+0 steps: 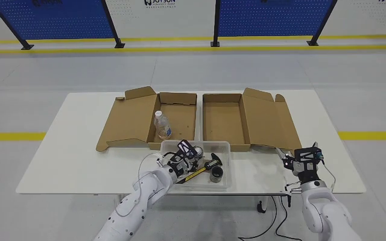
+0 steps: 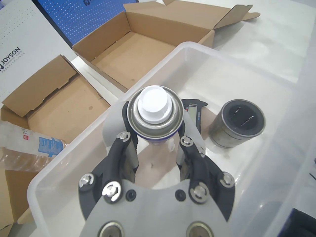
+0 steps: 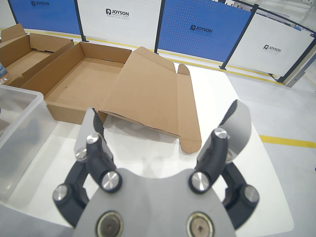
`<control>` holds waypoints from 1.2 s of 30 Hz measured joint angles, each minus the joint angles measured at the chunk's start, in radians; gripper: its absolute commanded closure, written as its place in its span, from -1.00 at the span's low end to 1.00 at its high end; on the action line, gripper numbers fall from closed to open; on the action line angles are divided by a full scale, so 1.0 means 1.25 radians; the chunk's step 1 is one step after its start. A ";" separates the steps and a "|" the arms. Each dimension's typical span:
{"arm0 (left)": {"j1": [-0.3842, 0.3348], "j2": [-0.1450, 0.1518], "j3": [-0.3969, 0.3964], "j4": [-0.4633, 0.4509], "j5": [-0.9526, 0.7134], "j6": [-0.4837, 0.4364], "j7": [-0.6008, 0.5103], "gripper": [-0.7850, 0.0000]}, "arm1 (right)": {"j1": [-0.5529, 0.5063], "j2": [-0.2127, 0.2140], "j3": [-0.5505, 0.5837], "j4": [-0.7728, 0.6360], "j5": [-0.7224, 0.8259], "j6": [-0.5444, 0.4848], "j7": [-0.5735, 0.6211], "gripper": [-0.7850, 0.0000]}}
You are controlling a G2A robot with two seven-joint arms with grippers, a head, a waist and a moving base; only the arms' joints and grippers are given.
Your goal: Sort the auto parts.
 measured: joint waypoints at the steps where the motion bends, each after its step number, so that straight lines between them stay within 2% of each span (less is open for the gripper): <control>1: 0.008 0.003 -0.009 -0.014 -0.002 -0.005 -0.003 1.00 | 0.000 0.000 0.000 0.000 0.000 0.000 0.000 -1.00; 11: 0.103 0.029 -0.093 -0.177 -0.006 -0.083 -0.028 1.00 | 0.000 0.000 0.000 0.000 0.000 0.000 0.000 -1.00; 19: 0.133 0.039 -0.121 -0.213 0.000 -0.103 -0.039 1.00 | 0.000 0.000 0.000 0.000 0.000 0.000 0.000 -1.00; 28: 0.110 0.037 -0.129 -0.214 -0.033 -0.055 -0.037 1.00 | 0.000 0.000 0.000 0.000 0.000 0.000 0.000 -1.00; 36: 0.006 0.017 -0.074 -0.149 -0.065 0.042 -0.057 1.00 | 0.000 0.000 0.000 0.000 0.000 0.000 0.000 -1.00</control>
